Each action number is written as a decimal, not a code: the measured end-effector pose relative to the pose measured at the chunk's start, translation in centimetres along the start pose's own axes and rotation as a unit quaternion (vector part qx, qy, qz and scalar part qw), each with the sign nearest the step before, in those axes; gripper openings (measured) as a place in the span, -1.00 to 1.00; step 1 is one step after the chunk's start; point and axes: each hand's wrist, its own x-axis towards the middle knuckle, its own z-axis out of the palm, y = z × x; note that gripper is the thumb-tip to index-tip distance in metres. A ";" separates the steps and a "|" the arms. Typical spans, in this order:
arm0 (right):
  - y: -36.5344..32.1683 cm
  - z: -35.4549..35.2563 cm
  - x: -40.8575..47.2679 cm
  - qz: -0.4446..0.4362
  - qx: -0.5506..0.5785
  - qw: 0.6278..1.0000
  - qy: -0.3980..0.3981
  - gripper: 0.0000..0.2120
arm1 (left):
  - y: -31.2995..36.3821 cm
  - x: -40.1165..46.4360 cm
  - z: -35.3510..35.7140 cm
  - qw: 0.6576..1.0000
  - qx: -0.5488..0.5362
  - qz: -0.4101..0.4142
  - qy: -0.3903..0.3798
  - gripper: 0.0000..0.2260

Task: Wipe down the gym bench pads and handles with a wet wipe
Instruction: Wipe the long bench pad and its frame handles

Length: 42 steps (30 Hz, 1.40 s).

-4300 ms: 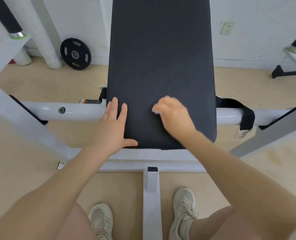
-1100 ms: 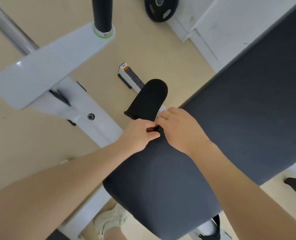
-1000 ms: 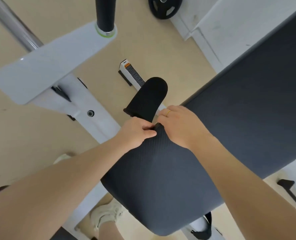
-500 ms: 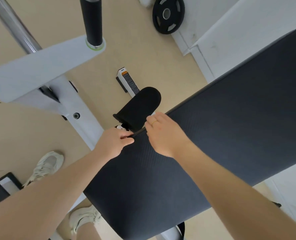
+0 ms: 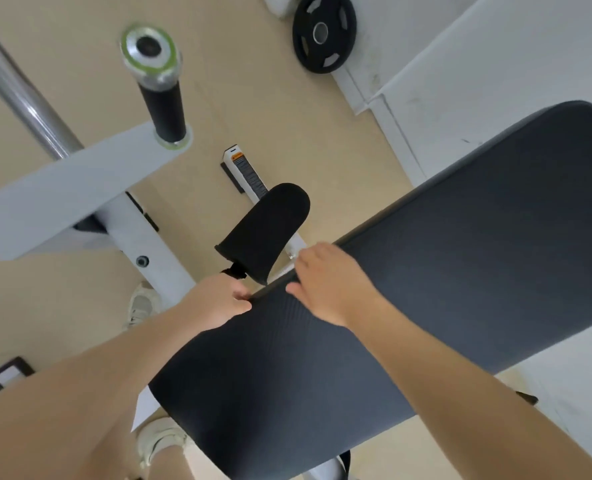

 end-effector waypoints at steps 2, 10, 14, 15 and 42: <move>0.6 -0.5 0.4 -0.036 -0.008 0.999 -0.035 -0.50 | 0.7 0.3 -0.9 1.000 -0.020 -0.003 -0.009 -0.85; 11.2 -3.8 -1.3 0.149 -0.081 0.986 -0.005 -0.57 | 5.8 3.1 -3.7 0.993 -0.077 0.070 -0.056 -0.76; 8.4 -2.6 -1.3 0.191 -0.028 0.981 0.038 -0.57 | 9.0 4.0 -1.8 0.987 0.000 0.151 -0.049 -0.46; 7.0 -2.0 -1.3 0.163 -0.020 0.986 0.039 -0.57 | 9.3 4.3 -1.3 0.988 0.019 0.154 -0.021 -0.47; 22.4 -3.7 -5.1 0.199 -0.093 0.965 0.140 -0.45 | 21.0 7.8 -4.7 0.986 -0.070 0.144 0.044 -0.61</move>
